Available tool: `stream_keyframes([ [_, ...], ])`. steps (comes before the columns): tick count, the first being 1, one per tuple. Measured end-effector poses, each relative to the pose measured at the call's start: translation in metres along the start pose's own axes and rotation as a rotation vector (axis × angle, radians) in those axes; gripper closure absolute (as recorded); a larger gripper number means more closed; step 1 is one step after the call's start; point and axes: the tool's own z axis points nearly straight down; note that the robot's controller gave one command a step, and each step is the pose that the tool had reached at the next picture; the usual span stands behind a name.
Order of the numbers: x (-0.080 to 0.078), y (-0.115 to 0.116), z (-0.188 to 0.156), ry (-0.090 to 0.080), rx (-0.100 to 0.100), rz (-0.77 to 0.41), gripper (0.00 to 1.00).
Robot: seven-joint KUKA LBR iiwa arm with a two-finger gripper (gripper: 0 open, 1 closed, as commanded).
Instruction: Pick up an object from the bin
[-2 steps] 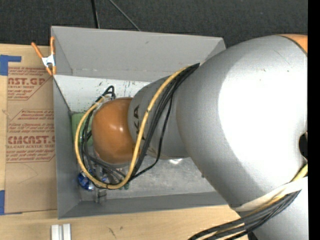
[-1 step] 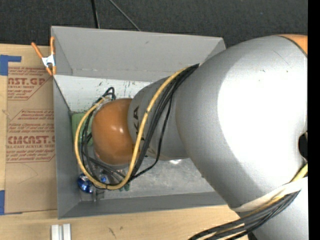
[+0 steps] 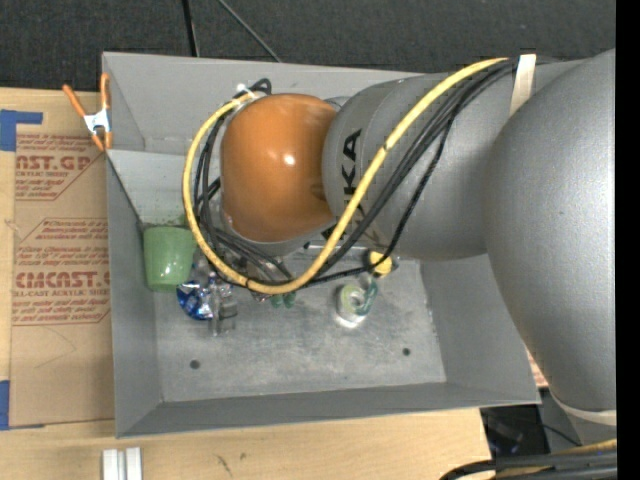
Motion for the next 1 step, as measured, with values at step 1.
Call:
stream_keyframes([
  [1,-0.0047,-0.0043,-0.079,0.0,-0.001,0.005,1.0],
])
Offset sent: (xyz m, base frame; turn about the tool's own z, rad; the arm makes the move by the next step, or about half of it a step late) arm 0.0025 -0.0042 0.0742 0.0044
